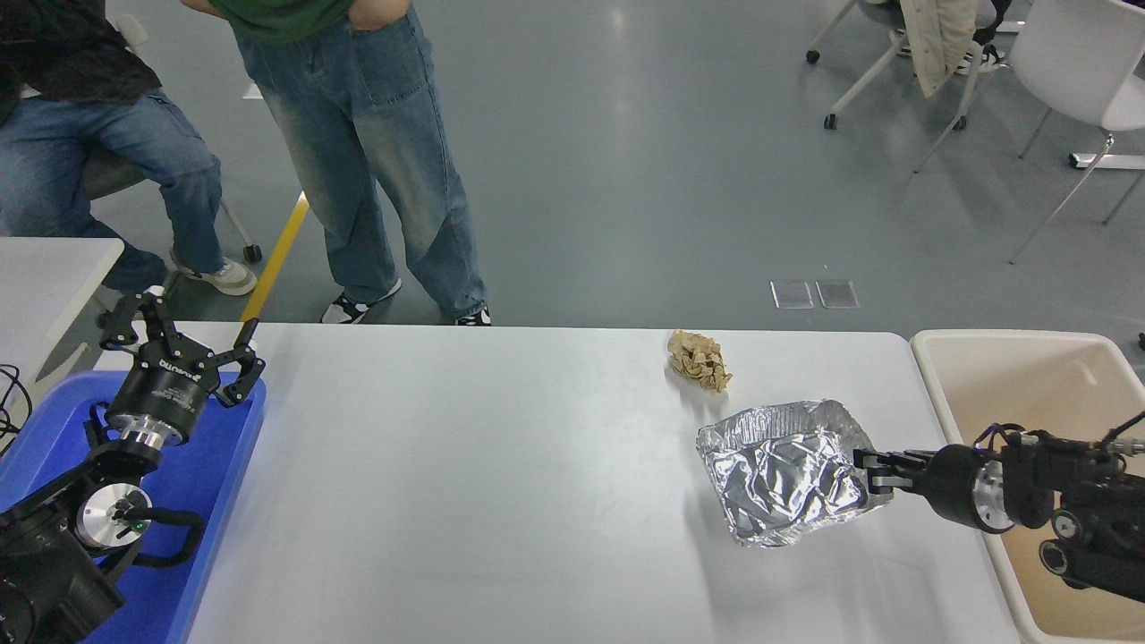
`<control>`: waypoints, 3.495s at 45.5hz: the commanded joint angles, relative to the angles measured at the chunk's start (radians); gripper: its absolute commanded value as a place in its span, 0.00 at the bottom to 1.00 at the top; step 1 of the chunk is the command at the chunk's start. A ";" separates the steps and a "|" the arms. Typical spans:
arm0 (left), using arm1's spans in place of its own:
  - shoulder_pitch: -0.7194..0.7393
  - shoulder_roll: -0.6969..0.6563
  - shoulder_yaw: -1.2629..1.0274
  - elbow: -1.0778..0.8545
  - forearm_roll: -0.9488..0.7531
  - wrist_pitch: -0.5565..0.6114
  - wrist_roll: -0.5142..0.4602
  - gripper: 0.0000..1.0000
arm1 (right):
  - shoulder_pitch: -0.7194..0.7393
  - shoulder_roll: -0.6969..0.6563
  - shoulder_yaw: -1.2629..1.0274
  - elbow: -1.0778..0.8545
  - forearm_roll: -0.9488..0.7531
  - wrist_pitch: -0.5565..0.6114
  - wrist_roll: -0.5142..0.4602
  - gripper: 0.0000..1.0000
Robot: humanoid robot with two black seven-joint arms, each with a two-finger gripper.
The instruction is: Clean the table surface
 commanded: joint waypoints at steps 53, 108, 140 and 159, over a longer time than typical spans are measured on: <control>0.001 0.000 0.000 0.000 0.000 0.000 0.000 1.00 | -0.029 -0.331 0.165 -0.174 0.343 0.203 0.137 0.00; 0.001 0.000 0.000 0.000 0.000 0.000 0.000 1.00 | -0.458 0.427 0.173 -1.315 0.886 0.203 0.079 0.00; 0.001 0.000 0.000 0.000 0.000 0.000 0.000 1.00 | -0.480 0.533 0.219 -1.315 1.155 0.084 -0.064 0.00; 0.001 0.000 0.000 0.000 0.000 0.000 0.000 1.00 | -0.478 0.541 0.219 -1.315 1.153 0.033 -0.066 0.00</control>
